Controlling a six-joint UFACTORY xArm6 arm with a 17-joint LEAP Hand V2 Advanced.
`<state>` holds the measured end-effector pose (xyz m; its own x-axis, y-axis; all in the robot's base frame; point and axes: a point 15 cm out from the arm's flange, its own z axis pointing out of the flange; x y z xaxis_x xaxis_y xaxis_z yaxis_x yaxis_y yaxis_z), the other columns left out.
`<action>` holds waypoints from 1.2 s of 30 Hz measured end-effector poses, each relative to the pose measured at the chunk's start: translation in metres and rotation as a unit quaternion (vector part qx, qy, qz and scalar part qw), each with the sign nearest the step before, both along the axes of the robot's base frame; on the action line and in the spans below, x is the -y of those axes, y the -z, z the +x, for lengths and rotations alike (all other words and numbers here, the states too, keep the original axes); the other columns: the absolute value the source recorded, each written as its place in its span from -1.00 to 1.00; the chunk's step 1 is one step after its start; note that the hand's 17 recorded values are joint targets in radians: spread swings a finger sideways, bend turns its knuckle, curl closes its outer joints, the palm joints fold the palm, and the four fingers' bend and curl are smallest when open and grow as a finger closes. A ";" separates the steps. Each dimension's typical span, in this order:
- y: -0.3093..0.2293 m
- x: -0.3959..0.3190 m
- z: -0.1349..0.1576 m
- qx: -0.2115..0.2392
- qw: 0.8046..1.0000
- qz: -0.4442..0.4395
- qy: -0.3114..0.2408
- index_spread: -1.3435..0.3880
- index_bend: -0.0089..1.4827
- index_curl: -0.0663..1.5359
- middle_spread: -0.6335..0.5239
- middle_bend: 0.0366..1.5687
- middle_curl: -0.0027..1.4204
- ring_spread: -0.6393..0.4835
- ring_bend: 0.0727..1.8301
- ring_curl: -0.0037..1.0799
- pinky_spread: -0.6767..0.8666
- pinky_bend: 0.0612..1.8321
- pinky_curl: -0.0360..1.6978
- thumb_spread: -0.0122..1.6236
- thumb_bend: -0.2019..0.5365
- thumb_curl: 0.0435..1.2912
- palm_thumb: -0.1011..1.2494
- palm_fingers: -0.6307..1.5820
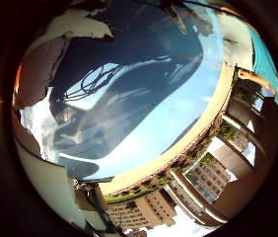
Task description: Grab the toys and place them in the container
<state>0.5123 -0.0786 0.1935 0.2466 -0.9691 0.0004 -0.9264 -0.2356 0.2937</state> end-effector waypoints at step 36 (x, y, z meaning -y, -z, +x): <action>-0.211 -0.293 -0.078 0.132 0.977 0.059 -0.160 -0.33 0.37 -0.88 -0.21 0.37 0.37 0.00 0.40 0.43 0.11 0.56 -0.13 0.41 -0.62 -0.04 0.35 0.37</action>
